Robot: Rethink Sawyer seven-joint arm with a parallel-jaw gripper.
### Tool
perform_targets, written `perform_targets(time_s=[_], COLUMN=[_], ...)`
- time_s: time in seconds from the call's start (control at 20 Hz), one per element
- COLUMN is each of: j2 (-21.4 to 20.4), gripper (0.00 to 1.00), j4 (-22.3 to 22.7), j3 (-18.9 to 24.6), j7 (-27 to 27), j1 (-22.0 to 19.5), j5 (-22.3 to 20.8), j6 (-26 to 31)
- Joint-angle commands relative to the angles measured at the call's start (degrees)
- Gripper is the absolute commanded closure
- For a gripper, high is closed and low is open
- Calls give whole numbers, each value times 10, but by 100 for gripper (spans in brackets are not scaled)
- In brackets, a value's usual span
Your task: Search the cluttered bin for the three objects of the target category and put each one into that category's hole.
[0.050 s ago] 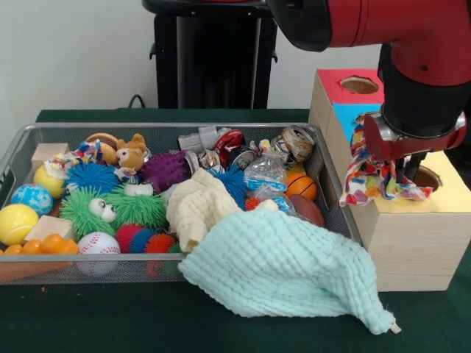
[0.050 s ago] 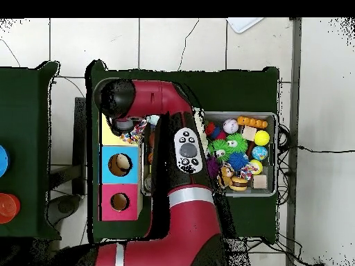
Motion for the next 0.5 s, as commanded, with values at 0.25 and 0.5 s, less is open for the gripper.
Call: perform_targets(time_s=[0.25,0.5], j2=[110,147], gripper=[100,100], j4=[-10,-47], j3=[-8,-46], j7=[190,212], j1=[22,50], j5=[38,27], j6=[-86,-79])
